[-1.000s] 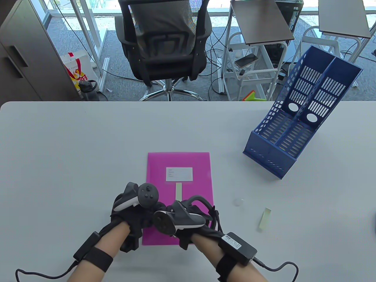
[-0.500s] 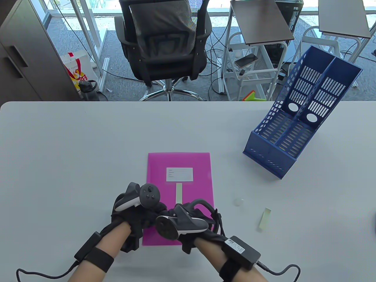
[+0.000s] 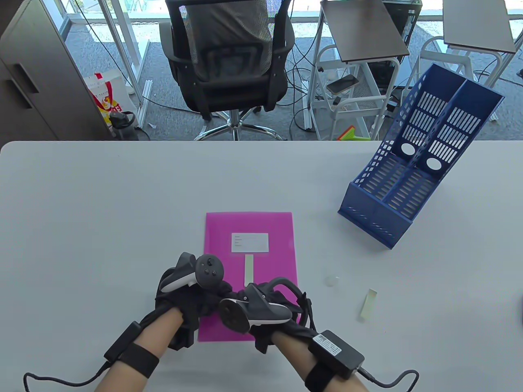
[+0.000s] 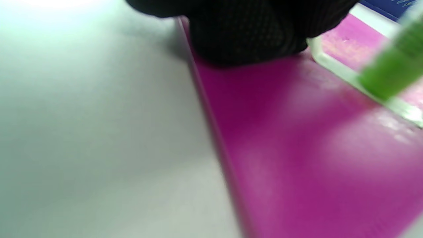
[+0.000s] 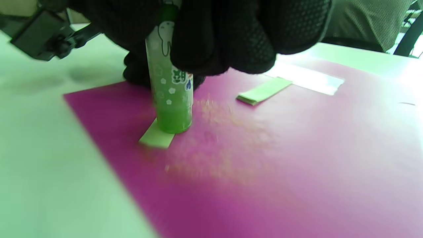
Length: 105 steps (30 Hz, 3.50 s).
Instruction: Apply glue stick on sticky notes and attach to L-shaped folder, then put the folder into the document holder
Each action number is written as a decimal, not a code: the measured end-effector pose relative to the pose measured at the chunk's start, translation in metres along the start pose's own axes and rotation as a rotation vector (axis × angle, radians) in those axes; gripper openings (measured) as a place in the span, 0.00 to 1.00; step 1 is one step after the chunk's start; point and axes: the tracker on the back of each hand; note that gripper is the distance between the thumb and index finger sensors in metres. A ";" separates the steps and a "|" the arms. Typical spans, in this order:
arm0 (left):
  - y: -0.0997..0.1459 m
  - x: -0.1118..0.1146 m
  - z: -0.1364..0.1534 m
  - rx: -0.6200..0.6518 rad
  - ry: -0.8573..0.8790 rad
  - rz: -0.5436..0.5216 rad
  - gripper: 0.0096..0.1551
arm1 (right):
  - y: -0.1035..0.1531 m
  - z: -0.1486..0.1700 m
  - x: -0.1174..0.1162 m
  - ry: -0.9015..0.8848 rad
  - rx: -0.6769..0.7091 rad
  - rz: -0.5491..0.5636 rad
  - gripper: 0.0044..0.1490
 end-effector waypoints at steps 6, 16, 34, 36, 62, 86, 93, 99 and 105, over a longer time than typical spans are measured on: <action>0.000 0.000 -0.001 -0.003 -0.010 -0.006 0.16 | -0.011 0.005 -0.002 -0.087 -0.048 0.084 0.30; 0.000 0.000 0.001 -0.002 0.006 -0.004 0.16 | -0.002 -0.003 -0.001 -0.065 0.008 0.027 0.30; 0.003 0.002 -0.001 -0.006 -0.045 -0.041 0.16 | 0.027 0.093 -0.030 -0.422 -0.384 0.165 0.33; 0.005 0.002 -0.003 -0.002 -0.063 -0.004 0.18 | 0.021 0.098 -0.039 -0.421 -0.437 0.180 0.41; 0.018 0.010 -0.017 0.015 -0.205 -0.210 0.18 | 0.017 0.094 -0.054 -0.361 -0.418 0.059 0.34; 0.024 0.009 -0.021 0.101 -0.128 -0.179 0.19 | 0.017 0.094 -0.054 -0.326 -0.429 0.070 0.34; 0.023 0.006 -0.012 0.109 -0.035 -0.152 0.19 | 0.017 0.095 -0.054 -0.338 -0.435 0.068 0.34; 0.030 -0.034 -0.030 0.065 -0.125 -0.318 0.18 | 0.017 0.102 -0.054 -0.405 -0.452 0.070 0.34; 0.017 -0.063 -0.052 -0.127 -0.226 -0.389 0.18 | 0.019 0.113 -0.057 -0.526 -0.469 0.079 0.34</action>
Point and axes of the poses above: the tracker on the back of each hand, its own z axis roughly to the little-finger side, its own y axis roughly from the fingertips to the wrist, x = y × z, and after that the axes turned 5 degrees about y, right-handed
